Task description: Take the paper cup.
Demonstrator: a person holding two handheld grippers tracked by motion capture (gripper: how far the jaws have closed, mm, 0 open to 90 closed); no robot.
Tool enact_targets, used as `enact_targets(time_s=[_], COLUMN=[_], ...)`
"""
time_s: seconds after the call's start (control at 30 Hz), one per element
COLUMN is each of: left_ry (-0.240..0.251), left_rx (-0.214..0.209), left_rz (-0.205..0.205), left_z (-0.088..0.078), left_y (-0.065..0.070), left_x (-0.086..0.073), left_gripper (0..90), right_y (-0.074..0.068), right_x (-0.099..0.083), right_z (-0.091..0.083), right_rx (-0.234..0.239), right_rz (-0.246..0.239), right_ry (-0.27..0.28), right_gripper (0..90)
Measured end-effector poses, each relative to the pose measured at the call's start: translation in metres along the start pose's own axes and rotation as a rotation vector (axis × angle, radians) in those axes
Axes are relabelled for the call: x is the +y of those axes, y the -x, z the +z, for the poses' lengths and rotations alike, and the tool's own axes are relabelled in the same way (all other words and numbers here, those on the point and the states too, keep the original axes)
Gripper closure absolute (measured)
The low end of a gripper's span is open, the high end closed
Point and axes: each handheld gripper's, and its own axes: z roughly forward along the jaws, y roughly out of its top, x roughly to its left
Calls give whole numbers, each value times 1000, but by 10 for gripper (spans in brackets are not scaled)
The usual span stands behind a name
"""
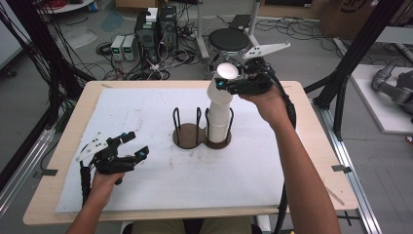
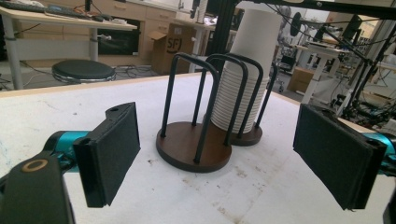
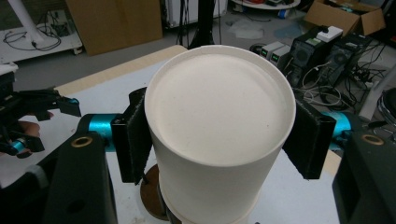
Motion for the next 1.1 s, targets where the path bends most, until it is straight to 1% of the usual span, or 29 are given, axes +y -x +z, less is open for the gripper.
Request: enact_targets(time_s=[0.03,0.07,0.1,0.13,0.33,0.37,0.4,0.43,0.47,0.6,0.77,0.8,0.87,0.93,0.97,1.03,1.1], left_ry=[1,2,6,6,5,5,4,5,7,4,7,11,17,22,21,24,23], left_rx=[-1,-1,-3,-3,-11,-10,-11,-14,-19,-26,-28,-30,-32,-34,-36,-41,-52], left_rz=[1,-4,-5,-5,-2,-2,-1,-2,-4,-4,-2,-4,-1,1,9,12,17], left_z=[0,0,1,1,2,2,2,2,2,3,3,3,4,4,4,5,6], left_y=[0,1,2,2,3,3,4,4,4,5,6,7,8,9,9,11,12], left_x=[0,0,0,0,0,0,0,0,0,0,0,0,0,0,1,1,1], left_gripper=[144,144,144,144,144,144,144,144,144,144,144,143,143,143,143,143,143], right_y=[-1,-1,-3,-3,-4,-6,-6,-8,-8,-12,-15,-16,-17,-18,-18,-18,-18], right_x=[1,1,0,0,-1,-2,-2,-4,-4,-10,-23,-27,-35,-44,-49,-60,-70], right_z=[-5,-5,-11,-11,-29,-35,-35,-40,-40,-50,-63,-66,-69,-71,-71,-70,-69], right_rx=[-5,-5,-8,-8,-17,-13,-13,-11,-11,-12,-5,-1,1,1,3,9,16], right_rz=[-2,-2,2,2,4,4,4,-1,-1,-7,-5,1,2,4,12,21,28], right_ry=[13,13,19,19,39,40,40,43,43,37,43,44,37,25,21,18,8], right_gripper=[335,335,335,335,335,335,335,335,335,335,335,335,335,335,335,335,334])
